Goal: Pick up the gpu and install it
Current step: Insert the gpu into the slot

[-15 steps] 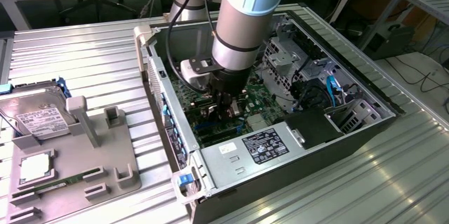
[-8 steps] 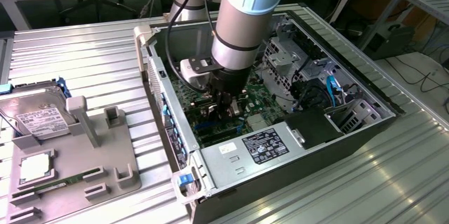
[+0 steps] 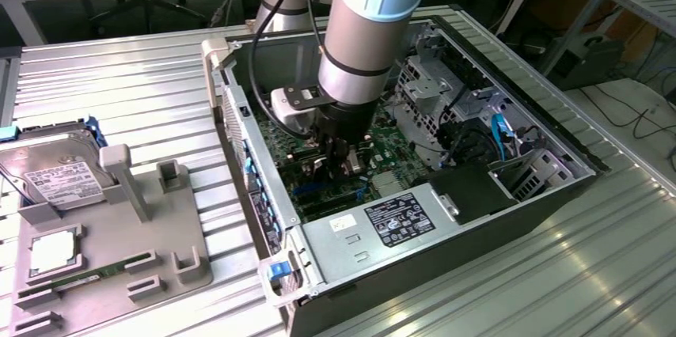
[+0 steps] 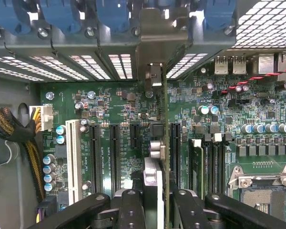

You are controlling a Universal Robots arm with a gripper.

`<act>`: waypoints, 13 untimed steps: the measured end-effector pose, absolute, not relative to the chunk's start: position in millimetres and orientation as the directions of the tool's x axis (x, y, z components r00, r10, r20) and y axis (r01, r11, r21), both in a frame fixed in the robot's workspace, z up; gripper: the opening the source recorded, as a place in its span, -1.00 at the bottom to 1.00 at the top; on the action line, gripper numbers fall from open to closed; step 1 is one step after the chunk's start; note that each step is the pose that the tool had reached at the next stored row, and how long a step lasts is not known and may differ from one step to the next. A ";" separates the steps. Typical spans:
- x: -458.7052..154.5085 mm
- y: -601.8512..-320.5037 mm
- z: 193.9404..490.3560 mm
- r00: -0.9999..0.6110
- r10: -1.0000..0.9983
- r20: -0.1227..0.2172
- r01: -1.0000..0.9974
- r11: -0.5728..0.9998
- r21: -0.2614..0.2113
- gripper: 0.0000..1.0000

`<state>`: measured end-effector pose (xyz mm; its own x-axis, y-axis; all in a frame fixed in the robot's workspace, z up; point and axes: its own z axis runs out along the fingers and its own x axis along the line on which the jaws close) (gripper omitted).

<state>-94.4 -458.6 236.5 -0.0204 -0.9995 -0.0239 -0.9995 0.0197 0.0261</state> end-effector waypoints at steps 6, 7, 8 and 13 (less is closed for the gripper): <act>-94.5 -458.6 234.3 -0.020 -1.000 -0.024 -0.999 0.020 0.026 -0.44; -94.5 -458.5 233.6 -0.020 -0.999 -0.024 -0.999 0.020 0.026 -0.44; -94.5 -458.6 233.4 -0.020 -1.000 -0.024 -0.999 0.020 0.026 -0.44; -94.5 -458.6 232.8 -0.020 -1.000 -0.024 -0.999 0.020 0.026 -0.44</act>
